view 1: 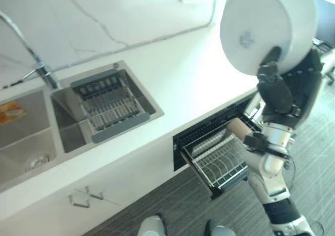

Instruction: Place the dishes in the dishwasher.

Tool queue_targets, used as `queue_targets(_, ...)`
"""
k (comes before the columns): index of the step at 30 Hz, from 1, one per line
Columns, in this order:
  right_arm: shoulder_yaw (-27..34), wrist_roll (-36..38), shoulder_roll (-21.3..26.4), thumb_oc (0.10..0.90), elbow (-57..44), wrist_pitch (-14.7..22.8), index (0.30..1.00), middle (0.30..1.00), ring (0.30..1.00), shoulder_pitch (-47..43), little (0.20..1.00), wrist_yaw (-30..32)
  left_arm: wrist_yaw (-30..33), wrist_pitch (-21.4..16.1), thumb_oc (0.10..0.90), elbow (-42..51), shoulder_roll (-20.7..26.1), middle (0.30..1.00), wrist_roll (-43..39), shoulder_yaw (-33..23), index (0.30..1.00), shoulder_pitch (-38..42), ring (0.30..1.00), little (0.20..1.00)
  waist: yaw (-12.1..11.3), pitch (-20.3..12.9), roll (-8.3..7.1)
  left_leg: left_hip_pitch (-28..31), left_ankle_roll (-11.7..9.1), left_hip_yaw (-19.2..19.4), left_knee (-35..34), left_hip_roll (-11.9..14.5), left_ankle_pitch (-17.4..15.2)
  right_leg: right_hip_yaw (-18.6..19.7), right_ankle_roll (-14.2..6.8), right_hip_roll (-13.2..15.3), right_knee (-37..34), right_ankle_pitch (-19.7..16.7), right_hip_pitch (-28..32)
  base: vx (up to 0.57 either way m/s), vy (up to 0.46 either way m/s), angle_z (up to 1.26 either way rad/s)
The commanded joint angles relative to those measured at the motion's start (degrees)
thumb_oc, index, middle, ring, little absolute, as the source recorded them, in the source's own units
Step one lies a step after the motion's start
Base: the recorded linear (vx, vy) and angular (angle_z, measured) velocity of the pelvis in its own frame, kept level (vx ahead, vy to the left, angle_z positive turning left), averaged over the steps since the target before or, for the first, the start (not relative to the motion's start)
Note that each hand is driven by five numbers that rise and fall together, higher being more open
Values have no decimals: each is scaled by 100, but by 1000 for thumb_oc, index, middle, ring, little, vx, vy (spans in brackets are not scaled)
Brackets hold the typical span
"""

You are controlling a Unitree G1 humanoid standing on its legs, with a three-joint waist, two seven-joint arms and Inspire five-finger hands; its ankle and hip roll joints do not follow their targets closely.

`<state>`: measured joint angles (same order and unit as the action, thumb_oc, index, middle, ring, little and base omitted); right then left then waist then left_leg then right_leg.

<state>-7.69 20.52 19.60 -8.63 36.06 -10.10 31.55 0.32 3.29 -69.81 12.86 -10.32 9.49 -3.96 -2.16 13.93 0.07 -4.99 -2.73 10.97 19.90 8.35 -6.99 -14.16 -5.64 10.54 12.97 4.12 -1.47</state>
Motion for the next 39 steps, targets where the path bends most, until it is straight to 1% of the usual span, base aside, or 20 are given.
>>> queue_targets(1, 533, 160, 331, 400, -534, 484, 300, 300, 300, -788, 300, -491, -30, -54, 800, 151, -10, 900, -43, 203, 900, 110, 900, 900, -220, -21, -81, 376, 70, -506, -272, -44, -642, 14, -307, 403, 422, 610, 150, 74, -124, -55)
queue_targets(3, 785, 426, 428, 400, -539, 418, 300, 300, 300, -442, 300, -651, -54, 18, 800, 240, -14, 900, -7, 231, 900, 98, 900, 900, -85, 10, -88, 439, 56, -506, -272, -29, -658, 82, -293, 367, 422, 618, 158, 54, -94, -52)
queue_targets(5, 996, 832, 478, 400, -463, 271, 300, 300, 300, -101, 300, -1037, -89, 51, 800, 321, -32, 900, 56, 260, 900, 59, 900, 900, 51, 36, -84, 480, 37, -496, -272, -23, -677, 148, -287, 340, 422, 632, 145, 32, -45, -47)
queue_targets(6, 1054, 1058, 492, 400, -359, 168, 300, 300, 300, 85, 300, -1367, -116, 46, 800, 358, -35, 900, 55, 270, 900, 21, 900, 900, 125, 51, -76, 489, 18, -471, -272, -23, -679, 170, -289, 334, 422, 631, 125, 10, -4, -31)
queue_targets(7, 1051, 1272, 503, 400, -270, 65, 300, 300, 300, 158, 300, -1567, -120, 29, 800, 367, -40, 900, 35, 290, 900, 11, 900, 900, 164, 61, -69, 487, 14, -456, -272, -22, -674, 190, -285, 332, 422, 628, 108, -3, 22, -14)
queue_targets(9, 880, 1808, 444, 400, 149, -364, 300, 300, 300, 345, 300, -2224, -123, 19, 800, 441, -51, 900, -6, 324, 900, 30, 900, 900, 229, 151, -54, 465, 16, -465, -272, -57, -638, 220, -277, 344, 422, 585, 58, -32, 28, -15)
queue_targets(10, 713, 1907, 403, 400, 344, -480, 300, 300, 300, 428, 300, -2444, -104, 62, 800, 552, -40, 900, -49, 368, 900, 48, 900, 900, 244, 221, -45, 432, 24, -480, -272, -80, -617, 239, -276, 350, 422, 560, 17, -62, 34, -8)
queue_targets(11, 568, 1988, 360, 400, 503, -561, 300, 300, 300, 457, 300, -2479, -99, 98, 800, 630, -25, 900, -66, 403, 900, 58, 900, 900, 237, 275, -28, 402, 34, -505, -272, -105, -600, 256, -275, 356, 422, 541, -11, -63, 50, 0)
queue_targets(13, 382, 1895, 338, 400, 838, -610, 300, 300, 300, 416, 300, -2489, -54, 152, 800, 722, -10, 900, -115, 502, 900, 102, 900, 900, 202, 376, 1, 326, 49, -565, -272, -170, -571, 263, -272, 377, 422, 513, -67, -57, 56, 3)
queue_targets(14, 310, 1819, 347, 400, 1010, -555, 300, 300, 300, 354, 300, -2489, -40, 153, 800, 733, 1, 900, -140, 540, 900, 134, 900, 900, 181, 425, 11, 291, 58, -585, -272, -196, -556, 266, -269, 386, 422, 504, -90, -63, 55, 9)
queue_targets(19, 96, 1235, 479, 400, 1758, -576, 300, 300, 300, -177, 300, -2310, -91, 192, 800, 825, 119, 900, 1, 696, 900, 243, 900, 900, -87, 758, 74, 89, 88, -748, -272, -331, -415, 182, -269, 489, 422, 413, -181, -31, 43, 17)
queue_targets(22, 109, 859, 746, 400, 2082, -763, 300, 300, 300, -704, 300, -2154, -102, 206, 800, 928, 234, 900, 94, 803, 900, 336, 900, 900, -311, 974, 68, -56, 104, -842, -272, -392, -323, 100, -275, 553, 422, 355, -244, -4, 16, 26)
queue_targets(25, 165, 530, 984, 400, 2214, -997, 300, 300, 300, -1105, 300, -1861, -163, 273, 800, 957, 377, 900, 145, 772, 900, 438, 900, 900, -481, 1123, -11, -125, 129, -899, -272, -395, -260, 13, -289, 572, 422, 311, -236, 40, -40, 10)
queue_targets(27, 202, 347, 1179, 400, 2337, -1253, 300, 300, 300, -1366, 300, -1711, -209, 324, 800, 1028, 501, 900, 192, 741, 900, 490, 900, 900, -591, 1223, -72, -178, 151, -960, -272, -389, -228, -28, -297, 564, 422, 288, -240, 33, -112, 9)
queue_targets(28, 247, 88, 1446, 400, 2428, -1686, 300, 300, 300, -1660, 300, -1622, -249, 378, 800, 1023, 678, 900, 177, 661, 900, 586, 900, 900, -676, 1324, -215, -242, 163, -995, -272, -351, -197, -72, -306, 522, 422, 260, -255, 14, -156, 17)
queue_targets(30, 262, 25, 1727, 400, 2599, -2168, 300, 300, 300, -1909, 300, -1495, -260, 494, 800, 1062, 859, 900, 197, 617, 900, 683, 900, 900, -758, 1414, -391, -300, 176, -1020, -272, -319, -173, -103, -320, 492, 422, 216, -276, 8, -166, 16)
queue_targets(31, 242, -98, 1809, 400, 2758, -2284, 300, 300, 300, -2014, 300, -1396, -230, 521, 800, 1068, 920, 900, 186, 612, 900, 717, 900, 900, -806, 1479, -449, -282, 179, -1034, -272, -298, -186, -112, -322, 466, 422, 214, -243, 7, -146, 5)
queue_targets(34, 143, -375, 2034, 400, 3399, -2389, 300, 300, 300, -2399, 300, -1189, -229, 524, 800, 1035, 1084, 900, 120, 622, 900, 853, 900, 900, -917, 1586, -556, -390, 197, -1083, -272, -288, -152, -130, -316, 428, 422, 169, -299, -19, -105, 1)
queue_targets(35, 55, -512, 2131, 400, 3808, -2398, 300, 300, 300, -2666, 300, -1062, -244, 526, 800, 1028, 1147, 900, 62, 669, 900, 935, 900, 900, -965, 1586, -574, -514, 203, -1116, -272, -296, -126, -140, -307, 411, 422, 146, -391, -58, -63, 3)
queue_targets(39, -133, -644, 2232, 400, 4348, -2362, 300, 300, 300, -3050, 300, -857, -235, 508, 800, 1029, 1189, 900, -42, 769, 900, 1054, 900, 900, -1019, 1587, -553, -732, 216, -1182, -272, -328, -77, -148, -285, 383, 422, 110, -558, -53, -18, 2)
